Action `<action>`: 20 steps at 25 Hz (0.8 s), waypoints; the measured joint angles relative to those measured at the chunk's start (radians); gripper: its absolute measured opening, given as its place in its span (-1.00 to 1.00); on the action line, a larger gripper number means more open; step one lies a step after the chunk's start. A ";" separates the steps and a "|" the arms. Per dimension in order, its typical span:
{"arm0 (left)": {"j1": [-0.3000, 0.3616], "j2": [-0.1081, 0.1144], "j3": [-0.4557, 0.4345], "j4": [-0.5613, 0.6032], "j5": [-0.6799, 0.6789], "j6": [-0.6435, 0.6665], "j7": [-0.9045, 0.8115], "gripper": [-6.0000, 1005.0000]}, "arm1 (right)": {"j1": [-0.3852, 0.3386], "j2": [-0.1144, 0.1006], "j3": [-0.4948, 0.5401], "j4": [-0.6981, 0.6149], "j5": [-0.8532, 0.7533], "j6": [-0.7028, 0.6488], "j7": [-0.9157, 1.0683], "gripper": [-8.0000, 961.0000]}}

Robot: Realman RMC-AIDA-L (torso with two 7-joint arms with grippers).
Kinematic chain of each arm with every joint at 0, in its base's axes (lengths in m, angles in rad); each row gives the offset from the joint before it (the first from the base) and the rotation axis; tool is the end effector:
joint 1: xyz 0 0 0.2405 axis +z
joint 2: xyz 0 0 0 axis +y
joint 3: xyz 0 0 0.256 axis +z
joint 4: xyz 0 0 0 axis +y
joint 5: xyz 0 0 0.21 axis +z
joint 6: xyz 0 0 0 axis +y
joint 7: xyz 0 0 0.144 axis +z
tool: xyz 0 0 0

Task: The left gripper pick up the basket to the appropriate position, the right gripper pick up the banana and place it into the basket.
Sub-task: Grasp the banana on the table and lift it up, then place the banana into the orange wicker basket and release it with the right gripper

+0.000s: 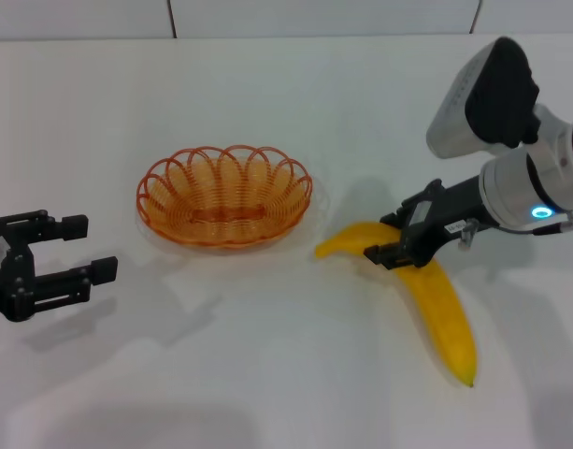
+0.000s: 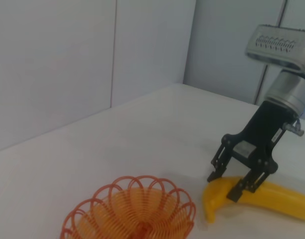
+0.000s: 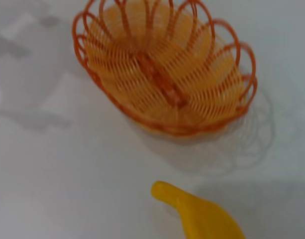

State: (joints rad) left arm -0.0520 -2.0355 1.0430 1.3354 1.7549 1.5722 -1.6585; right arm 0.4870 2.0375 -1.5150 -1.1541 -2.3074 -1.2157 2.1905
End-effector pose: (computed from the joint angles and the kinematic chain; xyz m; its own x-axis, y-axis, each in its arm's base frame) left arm -0.2724 0.2567 0.0721 0.8507 0.3190 0.4179 0.4597 -0.8371 -0.2966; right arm 0.2188 0.3494 -0.0385 0.8819 -0.4584 0.1098 -0.4035 -0.8546 -0.3270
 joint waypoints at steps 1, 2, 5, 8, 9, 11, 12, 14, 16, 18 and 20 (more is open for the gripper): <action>0.000 0.000 0.000 0.000 0.000 0.000 0.000 0.35 | -0.004 0.000 0.001 -0.016 0.000 -0.003 0.000 0.12; 0.000 0.000 0.000 0.000 0.000 0.000 0.000 0.35 | -0.008 0.001 0.002 -0.036 0.001 -0.006 0.001 0.05; -0.002 0.000 0.000 0.000 0.000 0.000 0.000 0.35 | -0.019 0.002 0.003 -0.085 0.001 -0.011 0.002 0.05; -0.004 0.000 0.000 0.000 0.000 0.000 0.000 0.36 | -0.026 0.002 0.003 -0.129 0.002 -0.013 0.002 0.06; -0.007 0.000 0.000 0.000 0.000 0.000 0.000 0.36 | -0.027 0.001 0.002 -0.142 0.003 -0.013 0.002 0.06; -0.010 0.000 0.000 -0.001 0.000 0.000 -0.001 0.36 | -0.019 0.000 0.000 -0.164 0.007 -0.013 0.002 0.06; -0.012 0.000 0.000 -0.002 0.000 0.000 -0.001 0.36 | -0.010 0.000 0.000 -0.168 0.009 -0.013 0.000 0.06; -0.015 0.000 0.000 -0.002 0.000 0.000 -0.001 0.36 | 0.013 0.000 0.000 -0.171 0.010 -0.009 -0.005 0.06; -0.020 0.000 0.000 -0.002 0.000 0.000 -0.001 0.36 | 0.043 -0.001 -0.001 -0.169 0.010 -0.002 -0.009 0.06; -0.028 0.000 0.001 -0.003 0.000 0.000 -0.001 0.36 | 0.084 0.000 -0.004 -0.159 0.011 0.001 -0.021 0.07; -0.036 0.000 0.005 -0.007 0.000 0.000 -0.001 0.36 | 0.120 0.000 -0.022 -0.141 0.019 0.012 -0.032 0.07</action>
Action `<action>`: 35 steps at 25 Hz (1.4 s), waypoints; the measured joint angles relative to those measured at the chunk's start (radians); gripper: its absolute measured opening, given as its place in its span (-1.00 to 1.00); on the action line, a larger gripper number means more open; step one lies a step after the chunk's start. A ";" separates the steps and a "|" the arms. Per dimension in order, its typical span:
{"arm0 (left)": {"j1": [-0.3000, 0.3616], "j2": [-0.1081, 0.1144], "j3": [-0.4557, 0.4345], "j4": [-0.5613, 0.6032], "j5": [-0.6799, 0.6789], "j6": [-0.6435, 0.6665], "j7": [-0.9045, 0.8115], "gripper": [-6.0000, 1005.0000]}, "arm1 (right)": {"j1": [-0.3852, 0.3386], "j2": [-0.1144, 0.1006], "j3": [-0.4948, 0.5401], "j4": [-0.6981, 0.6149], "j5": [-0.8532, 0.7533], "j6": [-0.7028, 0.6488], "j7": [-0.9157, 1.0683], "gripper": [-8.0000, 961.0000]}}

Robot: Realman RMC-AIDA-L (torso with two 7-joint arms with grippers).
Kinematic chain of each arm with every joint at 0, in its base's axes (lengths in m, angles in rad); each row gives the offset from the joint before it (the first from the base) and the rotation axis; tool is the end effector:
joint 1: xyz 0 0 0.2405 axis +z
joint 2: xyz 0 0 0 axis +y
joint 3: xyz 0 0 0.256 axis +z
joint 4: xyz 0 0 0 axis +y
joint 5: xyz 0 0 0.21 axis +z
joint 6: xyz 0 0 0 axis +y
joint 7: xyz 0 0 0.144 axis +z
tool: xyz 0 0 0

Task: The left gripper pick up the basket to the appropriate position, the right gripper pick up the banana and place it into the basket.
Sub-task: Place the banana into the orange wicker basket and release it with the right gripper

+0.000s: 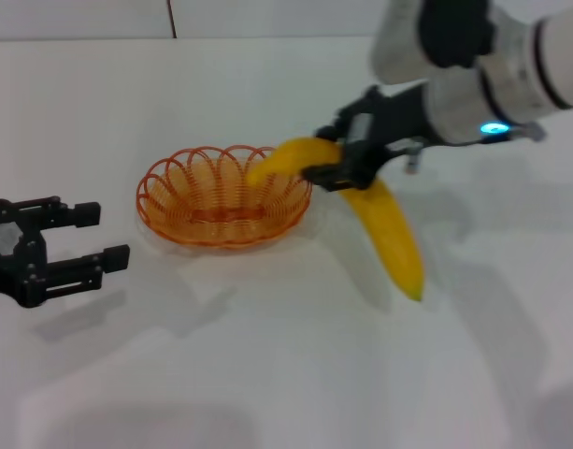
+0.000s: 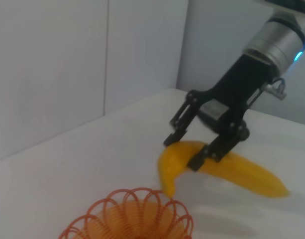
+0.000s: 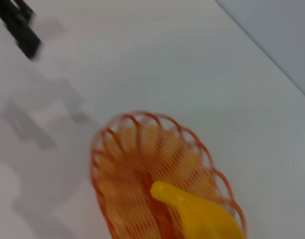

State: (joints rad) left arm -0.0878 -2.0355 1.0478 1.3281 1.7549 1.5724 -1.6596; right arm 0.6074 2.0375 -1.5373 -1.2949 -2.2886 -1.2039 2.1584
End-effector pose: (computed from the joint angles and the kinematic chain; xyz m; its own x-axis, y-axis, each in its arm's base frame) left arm -0.2637 0.2658 0.0702 0.8588 0.2954 0.4186 0.4342 -0.8534 -0.2884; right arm 0.1360 0.3758 -0.0286 0.9787 -0.1932 0.0692 -0.1567 -0.9214 -0.3557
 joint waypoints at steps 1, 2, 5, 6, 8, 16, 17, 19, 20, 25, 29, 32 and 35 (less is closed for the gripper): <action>-0.004 0.000 0.002 -0.003 0.001 0.000 0.000 0.36 | 0.019 0.000 -0.016 0.012 0.009 0.009 -0.004 0.07; -0.007 0.000 0.004 -0.005 0.005 0.001 0.000 0.36 | 0.037 0.000 -0.034 0.024 0.018 0.021 -0.004 0.07; -0.015 -0.002 0.006 -0.006 0.024 0.001 0.000 0.36 | 0.085 0.001 -0.083 0.057 0.036 0.039 -0.009 0.07; -0.017 -0.002 0.008 -0.006 0.029 0.001 0.001 0.36 | 0.094 0.001 -0.092 0.061 0.040 0.041 -0.011 0.07; -0.018 -0.003 0.015 -0.006 0.035 0.001 0.003 0.36 | 0.112 0.002 -0.123 0.070 0.056 0.056 -0.016 0.08; -0.023 -0.005 0.018 -0.006 0.036 0.002 0.008 0.36 | 0.171 0.004 -0.217 0.097 0.071 0.150 -0.018 0.08; -0.026 -0.005 0.018 -0.011 0.037 0.001 0.008 0.36 | 0.182 0.005 -0.230 0.105 0.071 0.168 -0.018 0.09; -0.031 -0.004 0.018 -0.019 0.038 0.001 0.008 0.35 | 0.204 0.006 -0.257 0.130 0.071 0.202 -0.016 0.09; -0.036 -0.003 0.018 -0.025 0.038 0.001 0.008 0.35 | 0.215 0.006 -0.270 0.142 0.072 0.218 -0.014 0.09; -0.045 -0.002 0.018 -0.041 0.039 0.001 0.008 0.35 | 0.252 0.008 -0.317 0.195 0.098 0.302 -0.015 0.09; -0.048 -0.002 0.019 -0.042 0.040 0.001 0.008 0.35 | 0.272 0.007 -0.353 0.230 0.119 0.365 -0.021 0.10; -0.055 -0.002 0.022 -0.044 0.040 0.001 0.009 0.35 | 0.288 0.009 -0.367 0.260 0.120 0.378 -0.022 0.10; -0.058 -0.001 0.023 -0.044 0.040 0.001 0.009 0.35 | 0.301 0.009 -0.388 0.291 0.122 0.409 -0.023 0.10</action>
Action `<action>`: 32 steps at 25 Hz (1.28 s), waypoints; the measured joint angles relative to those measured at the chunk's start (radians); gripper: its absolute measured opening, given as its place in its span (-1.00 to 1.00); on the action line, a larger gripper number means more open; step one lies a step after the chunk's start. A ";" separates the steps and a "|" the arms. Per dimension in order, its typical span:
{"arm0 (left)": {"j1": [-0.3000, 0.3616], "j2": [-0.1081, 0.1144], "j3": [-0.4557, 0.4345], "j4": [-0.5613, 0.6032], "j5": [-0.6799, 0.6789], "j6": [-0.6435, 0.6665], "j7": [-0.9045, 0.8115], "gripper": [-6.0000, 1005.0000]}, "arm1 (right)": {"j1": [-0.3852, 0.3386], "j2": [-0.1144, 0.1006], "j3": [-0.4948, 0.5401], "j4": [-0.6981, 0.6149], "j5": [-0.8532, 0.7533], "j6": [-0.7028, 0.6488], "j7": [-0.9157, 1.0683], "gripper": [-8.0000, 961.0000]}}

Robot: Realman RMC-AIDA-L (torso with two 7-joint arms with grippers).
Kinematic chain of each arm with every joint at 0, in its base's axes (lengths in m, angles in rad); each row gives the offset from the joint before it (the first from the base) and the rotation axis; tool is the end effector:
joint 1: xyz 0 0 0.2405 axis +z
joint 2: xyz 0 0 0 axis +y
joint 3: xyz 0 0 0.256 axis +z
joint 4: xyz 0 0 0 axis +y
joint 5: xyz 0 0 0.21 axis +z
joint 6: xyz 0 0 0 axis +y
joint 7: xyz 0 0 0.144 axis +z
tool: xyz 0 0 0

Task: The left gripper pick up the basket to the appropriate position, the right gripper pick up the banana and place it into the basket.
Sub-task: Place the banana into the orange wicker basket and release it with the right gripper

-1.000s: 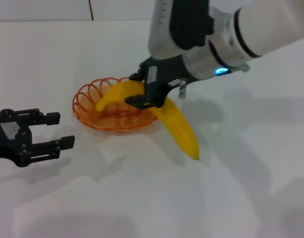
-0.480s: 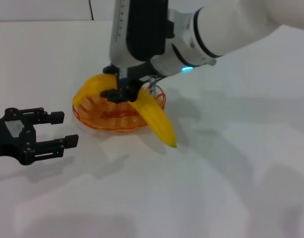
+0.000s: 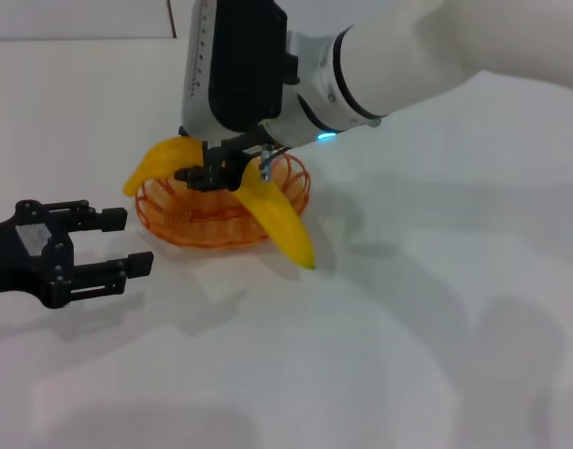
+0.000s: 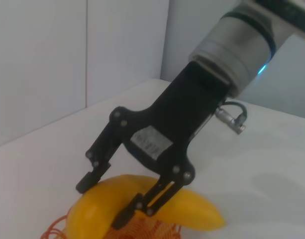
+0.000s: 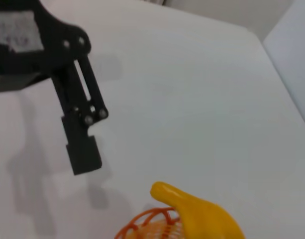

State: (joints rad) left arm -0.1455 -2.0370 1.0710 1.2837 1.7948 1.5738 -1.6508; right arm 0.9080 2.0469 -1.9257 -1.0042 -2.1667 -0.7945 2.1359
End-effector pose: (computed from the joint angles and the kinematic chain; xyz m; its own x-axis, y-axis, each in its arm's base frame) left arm -0.2578 0.2760 0.0571 0.8755 0.2912 0.3856 0.4031 -0.8802 -0.2506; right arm 0.0650 0.3878 -0.1179 0.9846 0.1184 0.1289 0.1550 -0.9316 -0.3288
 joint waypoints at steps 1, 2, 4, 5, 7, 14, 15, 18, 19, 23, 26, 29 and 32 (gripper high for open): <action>-0.001 0.000 0.000 0.000 0.000 0.000 0.000 0.35 | 0.002 0.001 -0.010 0.006 0.000 0.013 0.000 0.10; -0.001 0.000 0.000 0.000 0.000 0.000 0.000 0.35 | 0.003 0.001 -0.014 0.010 0.001 0.021 0.000 0.11; -0.005 0.000 0.000 0.000 0.000 0.000 0.000 0.35 | 0.004 0.001 -0.018 0.012 0.002 0.028 0.000 0.11; -0.007 0.000 0.000 -0.001 0.000 0.000 0.000 0.35 | 0.004 0.001 -0.020 0.013 0.002 0.029 0.000 0.11; -0.010 0.000 0.000 -0.006 0.000 0.000 0.000 0.35 | 0.004 0.001 -0.025 0.013 0.002 0.032 0.001 0.11; -0.013 0.000 0.000 -0.014 0.000 0.000 0.000 0.35 | 0.006 0.001 -0.030 0.008 0.002 0.034 0.005 0.12; -0.013 0.000 0.000 -0.015 0.000 0.000 0.000 0.35 | 0.006 0.001 -0.030 0.008 0.002 0.034 0.007 0.12; -0.013 0.000 0.000 -0.015 0.000 0.000 0.000 0.35 | 0.008 0.001 -0.028 0.006 0.002 0.035 0.012 0.12; -0.013 0.000 0.000 -0.015 0.000 0.000 0.000 0.35 | 0.009 0.001 -0.026 0.006 0.002 0.036 0.014 0.12; -0.013 0.000 0.000 -0.015 0.001 0.000 0.000 0.35 | 0.009 0.001 -0.024 0.005 0.002 0.044 0.017 0.13; -0.013 0.000 0.000 -0.015 0.002 0.000 0.000 0.35 | 0.009 0.001 -0.024 0.005 0.002 0.047 0.018 0.13; -0.016 0.000 0.001 -0.026 0.002 0.000 0.000 0.35 | 0.009 0.001 -0.025 0.005 0.002 0.047 0.019 0.22; -0.022 0.002 0.001 -0.038 0.004 0.000 0.000 0.35 | 0.007 0.001 -0.023 -0.006 0.002 0.048 0.019 0.49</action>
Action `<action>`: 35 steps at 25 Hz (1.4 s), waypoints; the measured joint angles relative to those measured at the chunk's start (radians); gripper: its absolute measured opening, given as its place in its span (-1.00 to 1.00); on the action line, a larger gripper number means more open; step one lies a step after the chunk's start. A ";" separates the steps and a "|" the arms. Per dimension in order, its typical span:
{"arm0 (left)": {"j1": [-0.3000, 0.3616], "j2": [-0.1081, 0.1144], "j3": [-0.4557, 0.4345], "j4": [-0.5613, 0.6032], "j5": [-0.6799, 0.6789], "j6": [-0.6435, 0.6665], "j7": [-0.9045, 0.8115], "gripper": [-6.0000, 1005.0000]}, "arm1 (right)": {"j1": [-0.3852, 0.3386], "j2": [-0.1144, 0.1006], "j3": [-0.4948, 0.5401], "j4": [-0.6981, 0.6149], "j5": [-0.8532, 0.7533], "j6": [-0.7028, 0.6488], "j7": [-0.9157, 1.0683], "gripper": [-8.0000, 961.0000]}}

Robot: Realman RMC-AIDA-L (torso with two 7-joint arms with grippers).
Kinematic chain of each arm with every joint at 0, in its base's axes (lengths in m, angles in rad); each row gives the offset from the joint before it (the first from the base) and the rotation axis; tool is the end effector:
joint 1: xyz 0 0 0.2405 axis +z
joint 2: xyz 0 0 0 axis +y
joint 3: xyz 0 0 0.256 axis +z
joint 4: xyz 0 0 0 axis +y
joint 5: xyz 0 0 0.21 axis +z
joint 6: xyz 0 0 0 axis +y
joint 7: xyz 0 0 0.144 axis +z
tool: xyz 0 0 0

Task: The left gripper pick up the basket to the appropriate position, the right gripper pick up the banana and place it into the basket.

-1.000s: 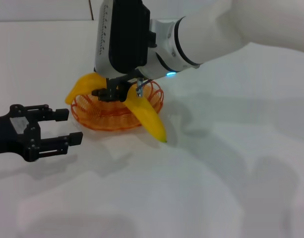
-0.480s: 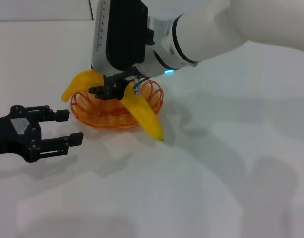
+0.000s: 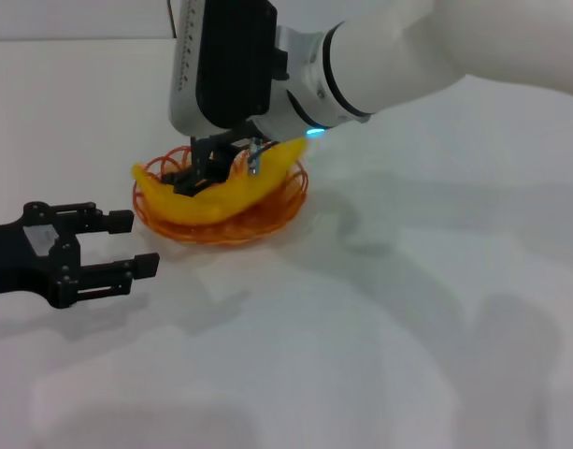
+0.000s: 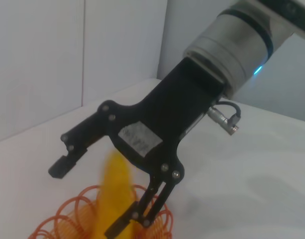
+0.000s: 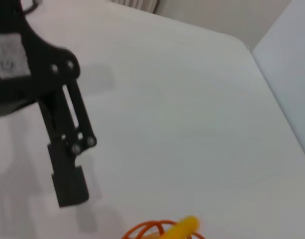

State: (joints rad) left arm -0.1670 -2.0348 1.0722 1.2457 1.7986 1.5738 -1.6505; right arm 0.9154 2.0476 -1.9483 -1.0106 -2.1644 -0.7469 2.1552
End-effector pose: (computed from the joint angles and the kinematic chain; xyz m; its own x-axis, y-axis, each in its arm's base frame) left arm -0.2587 0.2793 0.0525 0.8692 0.3062 0.3883 0.4130 -0.8814 -0.2294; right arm 0.0569 0.3885 -0.1203 0.9854 0.1329 0.1064 0.1624 -0.9211 -0.3538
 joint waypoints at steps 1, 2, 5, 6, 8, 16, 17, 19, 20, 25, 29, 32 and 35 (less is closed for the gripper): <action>-0.001 0.000 0.000 -0.001 0.002 0.000 0.000 0.35 | -0.006 -0.001 0.003 -0.013 0.000 0.000 0.000 0.59; -0.001 0.000 0.000 -0.002 0.004 0.000 0.000 0.35 | -0.013 -0.002 0.008 -0.029 0.000 0.000 0.000 0.62; 0.001 0.001 -0.003 -0.002 0.009 0.000 0.000 0.35 | -0.061 -0.008 0.053 -0.102 -0.001 -0.015 -0.006 0.74; 0.002 0.001 -0.003 -0.002 0.009 0.000 0.000 0.35 | -0.078 -0.009 0.069 -0.122 -0.002 -0.026 -0.011 0.78; 0.001 0.001 -0.003 -0.002 0.009 0.000 0.000 0.35 | -0.127 -0.011 0.127 -0.184 -0.001 -0.075 -0.038 0.81; -0.001 0.000 -0.009 -0.002 0.001 0.000 0.002 0.35 | -0.256 -0.013 0.348 -0.273 0.162 -0.318 -0.240 0.80; -0.001 0.000 -0.009 -0.002 0.001 0.000 0.002 0.35 | -0.269 -0.013 0.379 -0.273 0.183 -0.348 -0.262 0.80; -0.003 -0.001 -0.009 -0.002 0.000 0.000 0.002 0.35 | -0.288 -0.013 0.423 -0.272 0.206 -0.395 -0.288 0.81; -0.003 -0.001 -0.009 -0.002 -0.001 0.000 0.002 0.35 | -0.299 -0.014 0.445 -0.271 0.213 -0.419 -0.299 0.81; -0.005 -0.002 -0.009 -0.002 -0.002 0.000 0.004 0.35 | -0.348 -0.014 0.525 -0.271 0.221 -0.493 -0.340 0.80; -0.007 -0.003 -0.009 -0.006 -0.010 0.000 0.017 0.35 | -0.374 -0.014 0.619 -0.231 0.269 -0.580 -0.407 0.80; -0.007 -0.004 -0.011 -0.015 -0.017 0.001 0.025 0.35 | -0.381 -0.016 0.714 -0.166 0.308 -0.664 -0.477 0.80; -0.009 -0.004 -0.013 -0.020 -0.029 0.001 0.036 0.35 | -0.382 -0.018 0.802 -0.089 0.322 -0.722 -0.534 0.80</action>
State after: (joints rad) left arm -0.1763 -2.0386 1.0590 1.2260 1.7695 1.5749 -1.6142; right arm 0.5338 2.0296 -1.1460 -1.0992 -1.8427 -1.4693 1.6216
